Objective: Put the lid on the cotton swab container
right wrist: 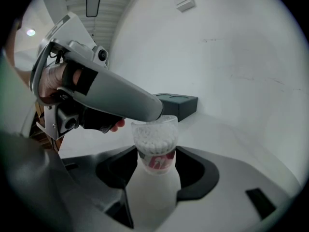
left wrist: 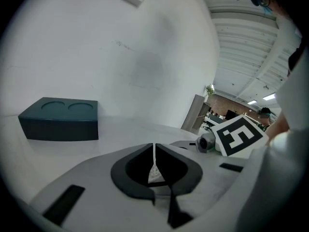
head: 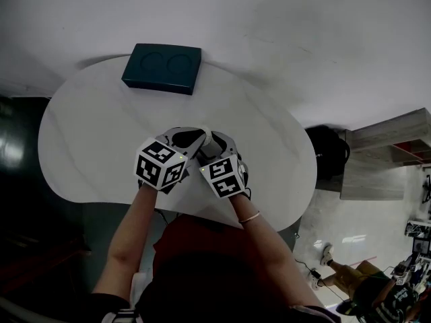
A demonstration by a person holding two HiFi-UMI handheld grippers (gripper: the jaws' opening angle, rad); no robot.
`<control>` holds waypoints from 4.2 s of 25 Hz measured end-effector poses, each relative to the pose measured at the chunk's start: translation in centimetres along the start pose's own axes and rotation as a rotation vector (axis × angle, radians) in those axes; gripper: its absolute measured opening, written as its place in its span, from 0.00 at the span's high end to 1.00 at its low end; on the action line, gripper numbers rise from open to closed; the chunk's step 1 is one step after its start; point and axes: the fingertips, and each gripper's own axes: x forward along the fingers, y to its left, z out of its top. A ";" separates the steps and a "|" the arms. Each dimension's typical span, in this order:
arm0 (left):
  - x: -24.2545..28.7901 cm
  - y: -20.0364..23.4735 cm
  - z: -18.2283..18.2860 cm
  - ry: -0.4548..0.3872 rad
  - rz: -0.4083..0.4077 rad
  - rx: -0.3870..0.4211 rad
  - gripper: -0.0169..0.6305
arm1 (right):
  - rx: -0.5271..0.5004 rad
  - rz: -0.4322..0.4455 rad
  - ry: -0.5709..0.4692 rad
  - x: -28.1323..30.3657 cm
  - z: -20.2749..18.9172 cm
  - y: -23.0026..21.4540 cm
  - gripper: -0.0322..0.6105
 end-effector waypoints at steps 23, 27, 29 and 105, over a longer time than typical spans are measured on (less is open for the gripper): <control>0.8 0.0 -0.7 0.015 -0.030 -0.039 0.92 | 0.004 -0.008 -0.002 0.2 0.1 -0.2 0.55; 0.6 0.1 -0.9 0.007 -0.019 -0.028 0.92 | 0.009 -0.008 0.001 0.2 -0.1 -0.1 0.55; 0.4 0.1 -0.9 0.005 -0.017 -0.031 0.92 | 0.012 -0.010 0.002 0.2 -0.1 -0.1 0.55; -9.7 -5.8 -5.1 -0.297 0.428 -0.234 0.92 | 0.084 0.082 -0.281 -16.2 0.1 2.6 0.92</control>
